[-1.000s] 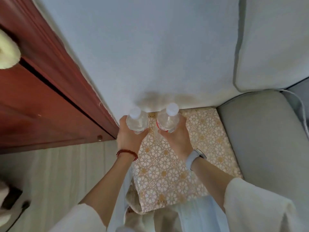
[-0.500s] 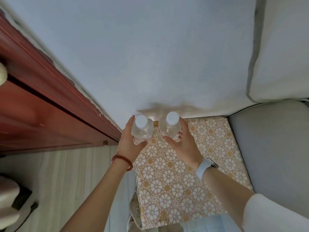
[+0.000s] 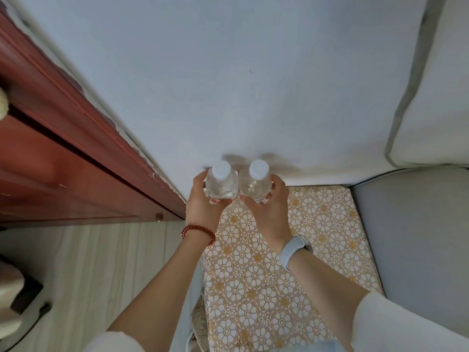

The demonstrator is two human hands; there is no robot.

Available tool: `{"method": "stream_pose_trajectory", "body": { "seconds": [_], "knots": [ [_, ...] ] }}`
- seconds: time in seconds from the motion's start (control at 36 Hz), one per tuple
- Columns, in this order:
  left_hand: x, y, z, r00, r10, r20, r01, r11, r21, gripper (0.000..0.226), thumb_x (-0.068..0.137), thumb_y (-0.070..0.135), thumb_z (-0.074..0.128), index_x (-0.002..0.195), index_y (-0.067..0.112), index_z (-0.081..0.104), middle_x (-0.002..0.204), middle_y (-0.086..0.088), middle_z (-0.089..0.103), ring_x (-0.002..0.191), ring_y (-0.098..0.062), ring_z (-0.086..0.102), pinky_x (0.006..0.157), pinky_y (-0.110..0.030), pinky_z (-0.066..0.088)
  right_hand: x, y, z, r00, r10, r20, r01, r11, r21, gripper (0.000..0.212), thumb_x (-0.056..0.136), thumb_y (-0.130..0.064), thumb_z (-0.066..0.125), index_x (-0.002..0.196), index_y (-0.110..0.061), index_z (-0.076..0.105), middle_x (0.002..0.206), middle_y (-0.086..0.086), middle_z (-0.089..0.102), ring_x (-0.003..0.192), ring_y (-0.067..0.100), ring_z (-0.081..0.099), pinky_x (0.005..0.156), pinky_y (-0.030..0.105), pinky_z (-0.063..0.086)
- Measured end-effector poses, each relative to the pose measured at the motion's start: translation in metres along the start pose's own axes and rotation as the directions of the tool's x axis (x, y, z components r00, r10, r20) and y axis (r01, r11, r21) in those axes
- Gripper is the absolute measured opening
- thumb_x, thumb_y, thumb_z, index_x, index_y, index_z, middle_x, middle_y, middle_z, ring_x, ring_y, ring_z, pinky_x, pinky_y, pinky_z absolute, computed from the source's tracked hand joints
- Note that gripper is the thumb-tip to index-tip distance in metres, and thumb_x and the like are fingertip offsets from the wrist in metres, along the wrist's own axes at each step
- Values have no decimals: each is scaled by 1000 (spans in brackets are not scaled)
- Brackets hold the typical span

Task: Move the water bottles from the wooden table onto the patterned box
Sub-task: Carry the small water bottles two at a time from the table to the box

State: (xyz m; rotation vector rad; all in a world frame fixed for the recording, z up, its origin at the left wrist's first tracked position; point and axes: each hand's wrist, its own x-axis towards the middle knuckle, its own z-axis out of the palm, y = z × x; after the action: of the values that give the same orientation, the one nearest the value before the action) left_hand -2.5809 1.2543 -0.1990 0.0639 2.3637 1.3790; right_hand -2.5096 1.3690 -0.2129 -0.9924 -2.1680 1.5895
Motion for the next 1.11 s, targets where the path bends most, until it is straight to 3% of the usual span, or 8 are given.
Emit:
{"method": "stream_pose_trajectory", "body": {
  "seconds": [0.17, 0.31, 0.47, 0.58, 0.69, 0.78, 0.92, 1.11],
  "knots": [
    [1, 0, 0, 1000, -1, 2, 1, 1000, 13, 77, 66, 24, 81, 128, 24, 36, 123, -1, 50, 106, -25, 58, 89, -42, 51, 1, -2, 4, 999, 3, -46, -3, 1000, 7, 68, 68, -15, 79, 121, -11, 36, 116, 0, 32, 117, 24, 41, 90, 24, 43],
    [-2, 2, -4, 999, 13, 47, -16, 998, 58, 84, 67, 24, 80, 134, 29, 29, 134, -3, 45, 112, -25, 54, 93, -46, 49, -2, -3, 5, 998, 50, -23, -49, 998, 34, 70, 69, -16, 79, 122, -12, 34, 120, 3, 30, 117, 25, 42, 95, 35, 48],
    [-30, 7, -18, 997, -23, 71, 10, 983, 181, 90, 77, 18, 71, 144, 27, 11, 147, -7, 27, 129, -23, 38, 98, -37, 39, -20, -17, -15, 975, 173, 138, -166, 984, -63, 91, 79, -23, 70, 145, -17, 8, 148, 8, 18, 137, 23, 25, 111, 35, 27],
    [-76, 7, -47, 993, -117, -10, 117, 979, 169, 70, 84, 23, 62, 142, 19, 24, 147, -7, 25, 130, -20, 35, 100, -29, 33, -60, -37, -28, 929, 300, 215, -263, 947, -184, 60, 91, -21, 54, 142, -12, 23, 148, 8, 25, 135, 23, 30, 107, 32, 29],
    [-135, 2, -94, 973, -156, -171, 185, 967, 175, 52, 87, 20, 56, 135, 13, 38, 140, -9, 37, 125, -23, 41, 97, -24, 33, -110, -73, -21, 860, 310, 405, -195, 934, -300, 34, 94, -20, 45, 127, -13, 45, 123, 4, 55, 106, 15, 54, 80, 21, 43],
    [-181, -5, -143, 939, -170, -299, 223, 963, 153, 43, 87, 19, 56, 129, 10, 47, 133, -9, 46, 121, -24, 46, 96, -23, 33, -150, -113, 1, 782, 234, 578, -42, 944, -326, 26, 94, -18, 44, 119, -11, 52, 104, -3, 59, 94, 10, 57, 79, 21, 47],
    [-279, -36, -243, 844, -188, -503, 320, 928, 190, 40, 89, 27, 53, 126, 14, 51, 128, -8, 55, 121, -28, 47, 100, -44, 39, -246, -173, 57, 580, 44, 813, 364, 879, -308, 25, 94, -16, 46, 114, -7, 57, 111, 6, 64, 104, 18, 59, 80, 16, 39],
    [-504, -99, -368, 563, -200, -802, 465, 879, 107, 38, 88, 29, 54, 123, 13, 54, 121, -10, 58, 116, -30, 50, 95, -44, 43, -462, -236, 125, 237, -79, 968, 650, 754, -98, 23, 92, -19, 49, 108, -9, 61, 107, 10, 68, 102, 24, 62, 89, 31, 47]
  ]
}}
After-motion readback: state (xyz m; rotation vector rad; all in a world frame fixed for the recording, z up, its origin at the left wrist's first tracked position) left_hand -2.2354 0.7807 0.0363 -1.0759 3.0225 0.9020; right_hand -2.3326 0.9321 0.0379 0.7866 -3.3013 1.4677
